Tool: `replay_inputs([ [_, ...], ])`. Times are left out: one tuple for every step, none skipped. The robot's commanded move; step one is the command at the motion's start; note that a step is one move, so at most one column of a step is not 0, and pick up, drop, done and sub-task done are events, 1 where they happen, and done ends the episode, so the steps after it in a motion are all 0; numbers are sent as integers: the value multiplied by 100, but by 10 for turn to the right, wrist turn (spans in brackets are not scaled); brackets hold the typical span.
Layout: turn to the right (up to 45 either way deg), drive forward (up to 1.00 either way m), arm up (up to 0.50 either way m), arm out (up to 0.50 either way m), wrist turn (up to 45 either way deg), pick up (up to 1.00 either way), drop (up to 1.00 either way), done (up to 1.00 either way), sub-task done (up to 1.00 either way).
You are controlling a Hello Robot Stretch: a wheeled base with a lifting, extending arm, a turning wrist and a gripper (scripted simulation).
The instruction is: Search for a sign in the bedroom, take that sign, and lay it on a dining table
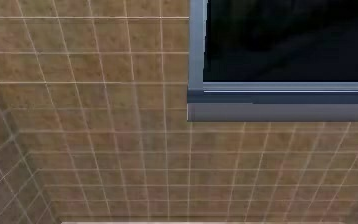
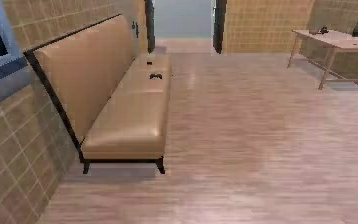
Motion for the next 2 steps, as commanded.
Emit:
replay_inputs([
  [450, 0, 0, 0, 0, 0, 0, 0, 0],
  [450, 0, 0, 0, 0, 0, 0, 0, 0],
])
